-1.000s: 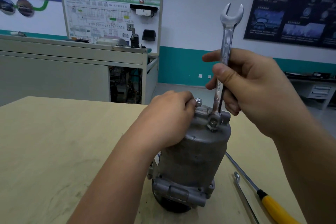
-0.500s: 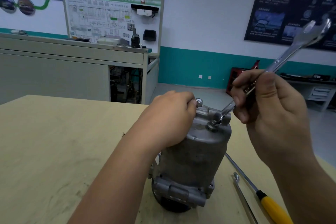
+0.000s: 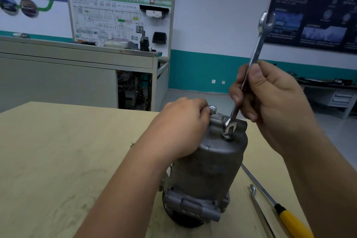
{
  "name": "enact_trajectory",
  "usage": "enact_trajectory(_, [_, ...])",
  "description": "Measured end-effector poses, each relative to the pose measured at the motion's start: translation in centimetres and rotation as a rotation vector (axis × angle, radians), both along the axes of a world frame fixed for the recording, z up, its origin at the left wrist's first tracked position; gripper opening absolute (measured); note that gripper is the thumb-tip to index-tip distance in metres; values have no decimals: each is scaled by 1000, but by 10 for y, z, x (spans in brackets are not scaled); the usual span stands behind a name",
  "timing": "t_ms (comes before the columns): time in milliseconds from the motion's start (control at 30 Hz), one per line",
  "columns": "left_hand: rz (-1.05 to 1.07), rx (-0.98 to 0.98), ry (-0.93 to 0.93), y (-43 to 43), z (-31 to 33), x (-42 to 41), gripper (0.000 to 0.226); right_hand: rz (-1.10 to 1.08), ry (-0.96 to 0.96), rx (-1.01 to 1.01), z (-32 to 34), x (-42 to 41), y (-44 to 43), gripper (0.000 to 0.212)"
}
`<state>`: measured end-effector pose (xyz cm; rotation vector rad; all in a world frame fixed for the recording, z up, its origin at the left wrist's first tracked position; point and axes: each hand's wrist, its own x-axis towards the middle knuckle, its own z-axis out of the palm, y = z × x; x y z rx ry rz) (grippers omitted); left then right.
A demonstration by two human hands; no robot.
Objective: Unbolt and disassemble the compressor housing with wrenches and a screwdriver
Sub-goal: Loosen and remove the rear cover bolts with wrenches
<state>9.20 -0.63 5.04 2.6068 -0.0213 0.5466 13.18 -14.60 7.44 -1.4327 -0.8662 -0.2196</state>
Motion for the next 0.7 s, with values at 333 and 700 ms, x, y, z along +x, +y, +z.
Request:
enact_trajectory(333, [-18,-16,-6,0,2,-4,28,-41,-200,-230,5,-8,6,23])
enact_trajectory(700, [0,-1,6,1,1,-3,31,82,-164,119,-26,-15,-9,31])
